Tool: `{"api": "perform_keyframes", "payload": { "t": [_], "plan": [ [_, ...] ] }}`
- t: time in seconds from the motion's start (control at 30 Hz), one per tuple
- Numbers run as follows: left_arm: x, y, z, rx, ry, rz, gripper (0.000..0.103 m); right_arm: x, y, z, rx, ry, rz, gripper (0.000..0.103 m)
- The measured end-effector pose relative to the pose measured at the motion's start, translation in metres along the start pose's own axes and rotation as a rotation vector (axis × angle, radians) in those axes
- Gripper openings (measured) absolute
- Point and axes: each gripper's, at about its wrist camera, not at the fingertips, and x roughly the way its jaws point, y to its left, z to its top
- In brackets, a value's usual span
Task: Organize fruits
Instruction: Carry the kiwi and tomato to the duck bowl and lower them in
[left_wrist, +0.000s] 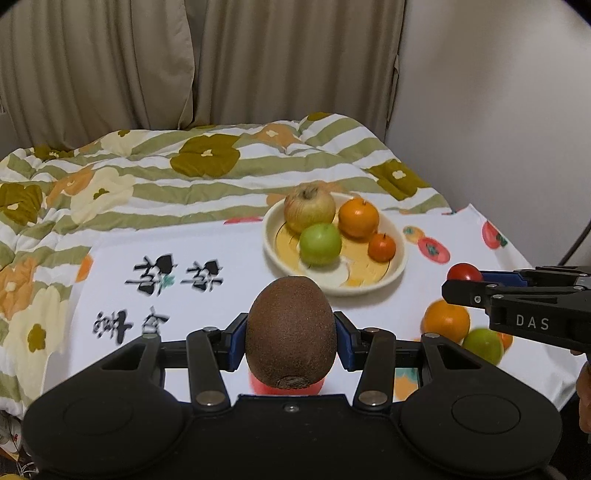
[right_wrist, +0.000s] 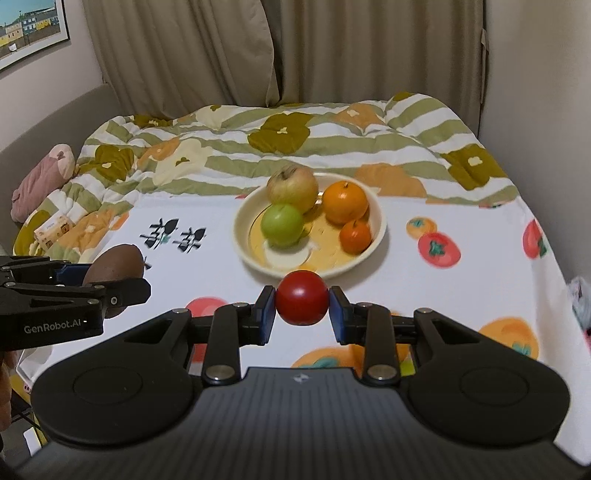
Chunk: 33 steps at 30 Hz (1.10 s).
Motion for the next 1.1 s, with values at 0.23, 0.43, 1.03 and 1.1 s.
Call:
{"api": "perform_keyframes", "payload": {
  "t": [0.23, 0.43, 1.03, 1.1],
  "plan": [
    [0.034, -0.028, 0.024, -0.003, 0.004, 0.02, 0.052, 0.026, -0.037, 0.026, -0.025, 0.003, 0.037, 0.046],
    [0.066, -0.049, 0.038, -0.002, 0.023, 0.023, 0.052, 0.052, -0.063, 0.04, -0.039, 0.019, 0.06, 0.046],
    [0.149, -0.098, 0.057, 0.145, 0.076, 0.067, 0.051, 0.105, -0.101, 0.055, -0.06, 0.067, 0.104, 0.046],
    [0.156, -0.101, 0.057, 0.164, 0.08, 0.075, 0.051, 0.108, -0.103, 0.055, -0.057, 0.071, 0.104, 0.046]
  ]
}}
